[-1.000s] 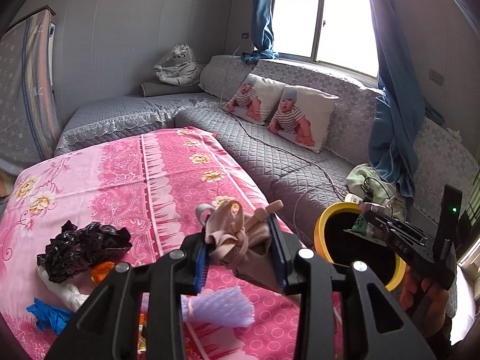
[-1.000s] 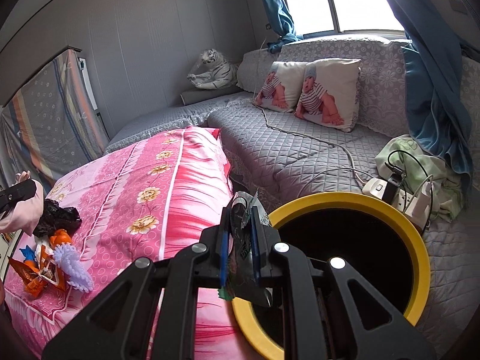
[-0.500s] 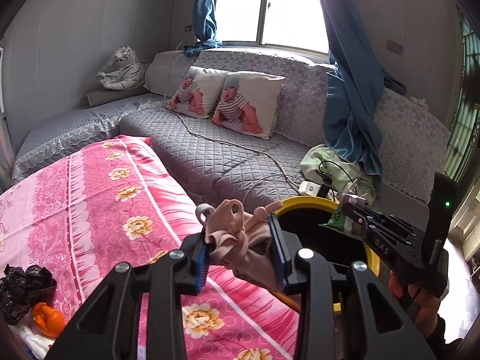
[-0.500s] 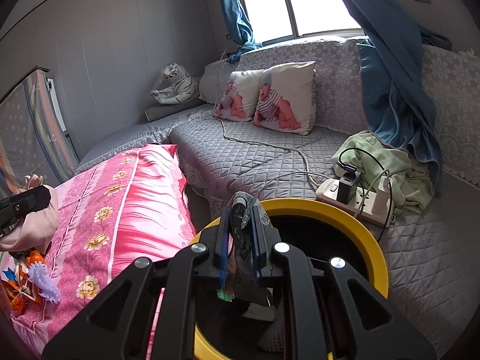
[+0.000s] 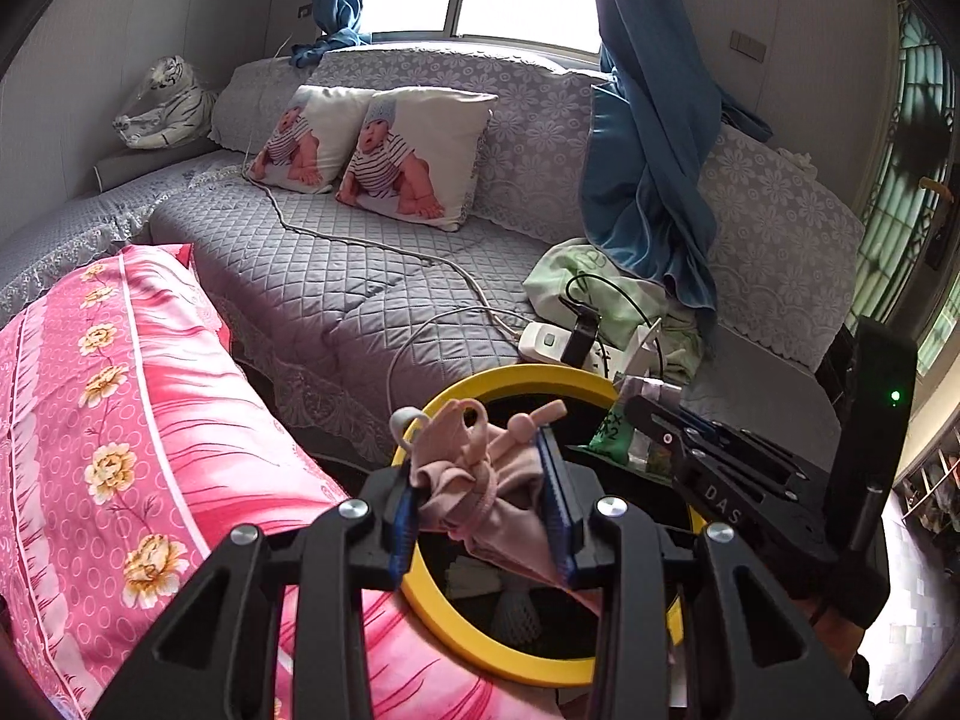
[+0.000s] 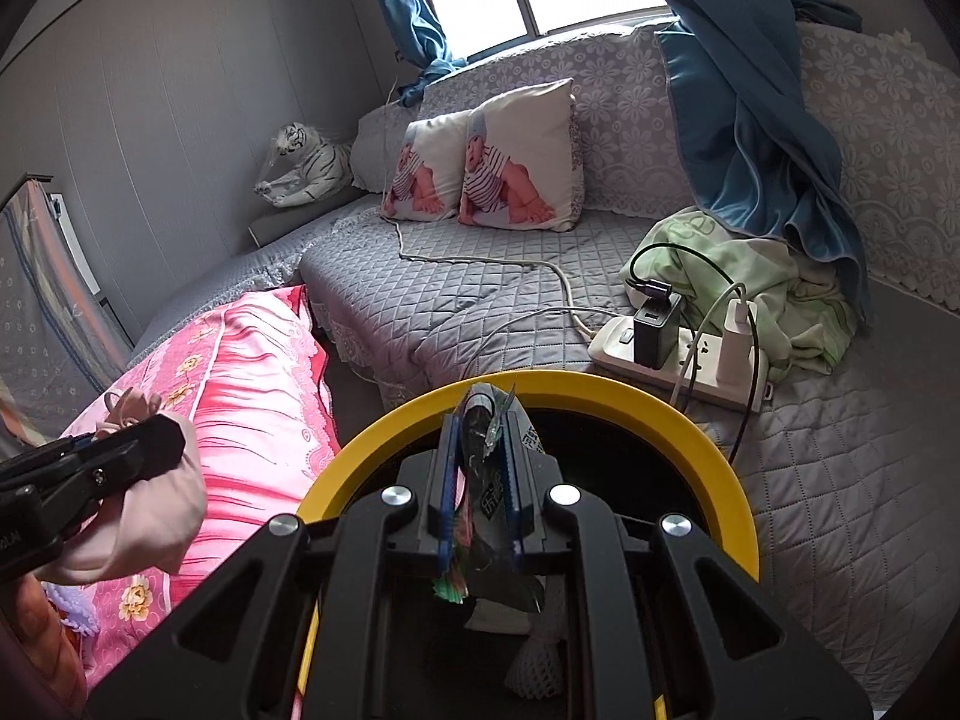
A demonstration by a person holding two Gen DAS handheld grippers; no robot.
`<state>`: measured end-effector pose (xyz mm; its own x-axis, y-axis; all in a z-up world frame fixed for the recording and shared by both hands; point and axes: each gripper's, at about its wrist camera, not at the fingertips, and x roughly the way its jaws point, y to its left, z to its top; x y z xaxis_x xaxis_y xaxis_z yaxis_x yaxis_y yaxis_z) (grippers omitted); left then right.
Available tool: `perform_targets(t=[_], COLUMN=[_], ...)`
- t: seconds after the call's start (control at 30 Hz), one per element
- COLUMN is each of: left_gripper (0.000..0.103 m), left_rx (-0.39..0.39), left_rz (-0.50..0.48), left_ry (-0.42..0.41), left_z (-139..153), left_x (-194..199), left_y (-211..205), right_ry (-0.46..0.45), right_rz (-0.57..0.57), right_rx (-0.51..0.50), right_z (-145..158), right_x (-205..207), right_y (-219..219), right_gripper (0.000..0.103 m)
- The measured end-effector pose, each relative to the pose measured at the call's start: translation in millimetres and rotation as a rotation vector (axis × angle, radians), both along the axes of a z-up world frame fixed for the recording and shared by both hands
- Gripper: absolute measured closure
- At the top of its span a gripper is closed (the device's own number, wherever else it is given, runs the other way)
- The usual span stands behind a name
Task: Collect trash
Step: 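Carry the pink cloth and foil packet in both tools over the yellow bin, then open both tools to drop the cloth and foil packet into the bin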
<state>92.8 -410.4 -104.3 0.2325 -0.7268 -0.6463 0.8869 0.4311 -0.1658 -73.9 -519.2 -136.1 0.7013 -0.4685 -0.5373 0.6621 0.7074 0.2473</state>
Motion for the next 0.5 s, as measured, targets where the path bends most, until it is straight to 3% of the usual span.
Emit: perform_targets(t=[0.5], left_gripper=[0.07], left_rx=[0.098], left_rz=[0.003], left_ry=[0.064], left_z=[-40], left_x=[3], left_y=[-27], right_ry=[0.042], right_rz=[-0.089], right_rx=[0.121], right_z=[-30], right_x=[3], right_y=[-35], right_gripper=[0.088])
